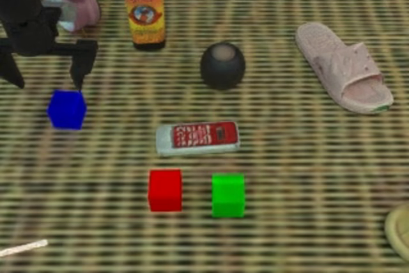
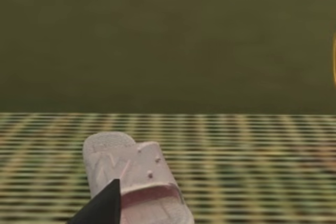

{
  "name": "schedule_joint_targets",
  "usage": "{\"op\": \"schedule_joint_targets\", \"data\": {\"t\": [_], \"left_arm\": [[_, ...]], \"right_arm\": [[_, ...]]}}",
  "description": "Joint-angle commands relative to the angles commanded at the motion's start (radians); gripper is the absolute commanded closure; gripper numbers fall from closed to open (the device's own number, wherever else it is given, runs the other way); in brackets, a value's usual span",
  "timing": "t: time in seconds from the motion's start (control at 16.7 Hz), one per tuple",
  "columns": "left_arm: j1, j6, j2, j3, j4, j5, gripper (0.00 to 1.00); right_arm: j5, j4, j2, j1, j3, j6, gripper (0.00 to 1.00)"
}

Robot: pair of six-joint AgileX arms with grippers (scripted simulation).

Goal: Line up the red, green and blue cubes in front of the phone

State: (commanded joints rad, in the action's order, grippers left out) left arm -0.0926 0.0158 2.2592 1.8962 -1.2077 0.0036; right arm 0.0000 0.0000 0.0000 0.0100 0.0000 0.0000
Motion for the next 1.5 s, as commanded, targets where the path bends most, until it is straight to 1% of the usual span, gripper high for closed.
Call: {"op": "schedule_joint_targets", "data": {"t": [0.24,0.54,0.66,0.9,1.5], "left_arm": [[0.004,0.002,0.004,-0.016,0.018,0.0,0.0],[0.002,0.003,0.061,-0.134,0.204,0.001,0.0],[0.001,0.002,0.081,-0.171,0.255,0.001,0.0],[0.001,0.002,0.086,-0.179,0.265,0.001,0.0],[0.001,0.002,0.086,-0.179,0.265,0.001,0.75]], "right_arm": [[0.0,0.0,0.0,0.0,0.0,0.0,0.0],[0.0,0.0,0.0,0.0,0.0,0.0,0.0],[0.0,0.0,0.0,0.0,0.0,0.0,0.0],[0.0,0.0,0.0,0.0,0.0,0.0,0.0],[0.0,0.0,0.0,0.0,0.0,0.0,0.0]]}}
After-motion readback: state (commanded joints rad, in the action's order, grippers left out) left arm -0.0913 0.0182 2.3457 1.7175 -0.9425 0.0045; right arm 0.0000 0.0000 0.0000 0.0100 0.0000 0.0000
